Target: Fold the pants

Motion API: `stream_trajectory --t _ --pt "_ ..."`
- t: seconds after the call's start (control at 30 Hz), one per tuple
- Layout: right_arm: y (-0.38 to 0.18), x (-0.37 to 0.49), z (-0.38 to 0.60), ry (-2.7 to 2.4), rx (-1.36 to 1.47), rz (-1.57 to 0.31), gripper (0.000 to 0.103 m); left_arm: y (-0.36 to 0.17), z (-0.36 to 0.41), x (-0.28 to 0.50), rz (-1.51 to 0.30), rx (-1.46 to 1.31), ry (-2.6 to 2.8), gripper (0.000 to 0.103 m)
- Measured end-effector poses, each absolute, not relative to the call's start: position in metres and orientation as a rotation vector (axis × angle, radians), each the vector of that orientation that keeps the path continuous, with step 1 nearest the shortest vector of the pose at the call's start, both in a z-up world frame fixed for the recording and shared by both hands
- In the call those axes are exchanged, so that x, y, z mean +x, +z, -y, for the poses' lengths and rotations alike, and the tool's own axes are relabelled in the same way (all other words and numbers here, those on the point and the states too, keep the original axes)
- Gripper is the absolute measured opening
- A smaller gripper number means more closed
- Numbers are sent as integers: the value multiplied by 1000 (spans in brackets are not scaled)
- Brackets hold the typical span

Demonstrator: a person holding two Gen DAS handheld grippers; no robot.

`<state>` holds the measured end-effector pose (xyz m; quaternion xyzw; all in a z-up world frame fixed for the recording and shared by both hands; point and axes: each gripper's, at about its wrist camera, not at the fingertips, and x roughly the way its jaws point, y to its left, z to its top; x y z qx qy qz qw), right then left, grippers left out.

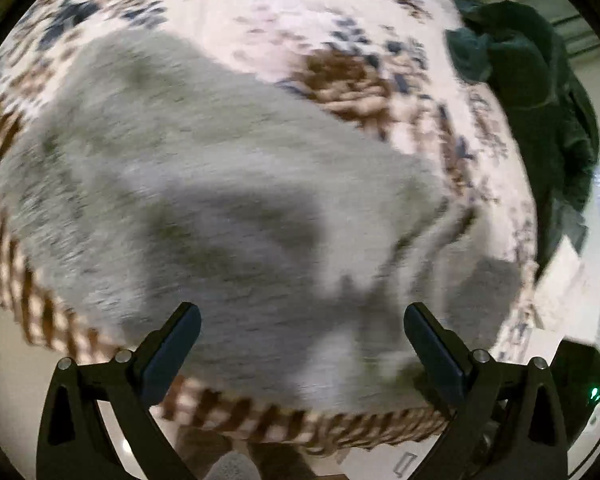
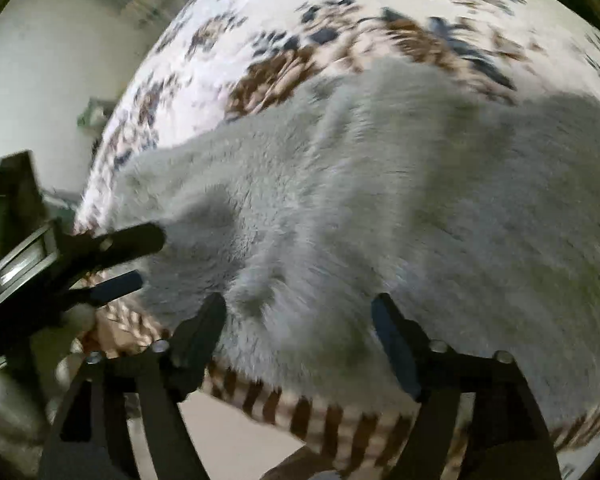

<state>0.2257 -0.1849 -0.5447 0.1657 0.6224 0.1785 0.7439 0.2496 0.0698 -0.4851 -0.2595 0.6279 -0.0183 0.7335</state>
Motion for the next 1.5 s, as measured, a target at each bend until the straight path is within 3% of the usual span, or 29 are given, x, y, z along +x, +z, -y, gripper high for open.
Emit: stream_trajectory --t 0.17,0.33,0.37,0.43,0.47,0.63,0.73,0.83,0.9,0.93,1.1,1.23,1.27,1.3,1.33,1.37,1.5 --pt "-533 216 271 159 468 -1363 82 -484 -17 286 -1362 -514 -183 103" --pt "-553 219 344 -62 520 -1388 82 -526 34 325 -1433 -441 -280 103" --pt "-559 224 353 -85 534 -1390 82 -533 40 326 -1447 -426 -308 95" --pt "-569 227 370 -122 565 -1389 82 -547 51 324 -1464 -391 -366 56" --pt "-574 229 375 -132 575 -1391 82 -549 51 319 -1462 -382 -380 17" --pt "-603 232 390 -194 587 -1442 82 -515 19 279 -1368 -455 -373 17" --pt "-625 242 391 -194 623 -1474 82 -520 -2 265 -1404 -501 -294 20" --pt "-633 247 389 -181 646 -1492 82 -529 -18 261 -1461 -579 -223 39" --pt "-634 252 388 -174 631 -1488 82 -524 -22 262 -1458 -585 -178 67" --pt "-634 254 388 -169 620 -1488 82 -515 -25 262 -1425 -576 -157 70" --pt "-624 245 389 -155 610 -1493 82 -474 -22 283 -1294 -574 -169 71" --pt "-621 241 392 -152 617 -1498 82 -479 7 313 -1302 -515 -227 71" --pt "-621 241 392 -151 621 -1497 82 -487 15 320 -1314 -494 -245 71" --pt "-620 237 393 -150 622 -1498 82 -495 24 325 -1330 -473 -268 58" --pt "-621 238 393 -151 620 -1501 82 -503 31 329 -1325 -470 -306 36" --pt "-622 238 392 -154 618 -1501 82 -508 38 330 -1324 -455 -345 4" --pt "-623 240 391 -156 620 -1500 82 -490 49 319 -1274 -404 -393 3"
